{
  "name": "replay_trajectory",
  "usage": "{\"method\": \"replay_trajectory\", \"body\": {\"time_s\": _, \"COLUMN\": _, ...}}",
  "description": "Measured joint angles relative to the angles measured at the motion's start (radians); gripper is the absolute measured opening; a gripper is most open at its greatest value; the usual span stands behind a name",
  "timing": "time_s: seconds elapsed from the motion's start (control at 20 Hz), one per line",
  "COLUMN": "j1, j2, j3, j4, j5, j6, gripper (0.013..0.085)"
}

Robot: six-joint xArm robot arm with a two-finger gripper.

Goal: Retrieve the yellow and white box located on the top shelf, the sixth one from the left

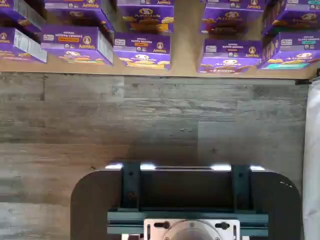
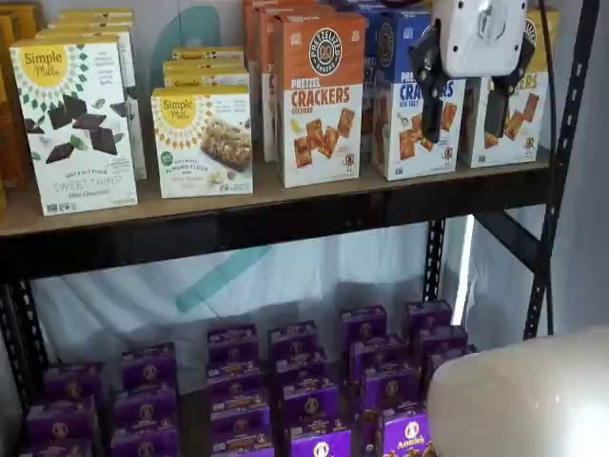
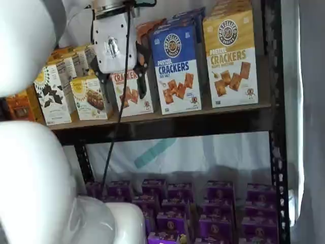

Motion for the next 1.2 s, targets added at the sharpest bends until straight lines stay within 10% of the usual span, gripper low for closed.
{"method": "replay_trajectory", "body": {"time_s": 0.65, "j1": -0.049, "j2": -0.004, "j3": 0.024, "j4": 0.004, "j5": -0.068, "j6": -0.047, "gripper": 0.0850}}
{"method": "replay_trajectory", "body": {"time_s": 1.2, "j1": -0.308, "j2": 0.097, "j3": -0.011, "j4": 0.018, "j5": -0.192, "j6": -0.303, "gripper": 0.0850}}
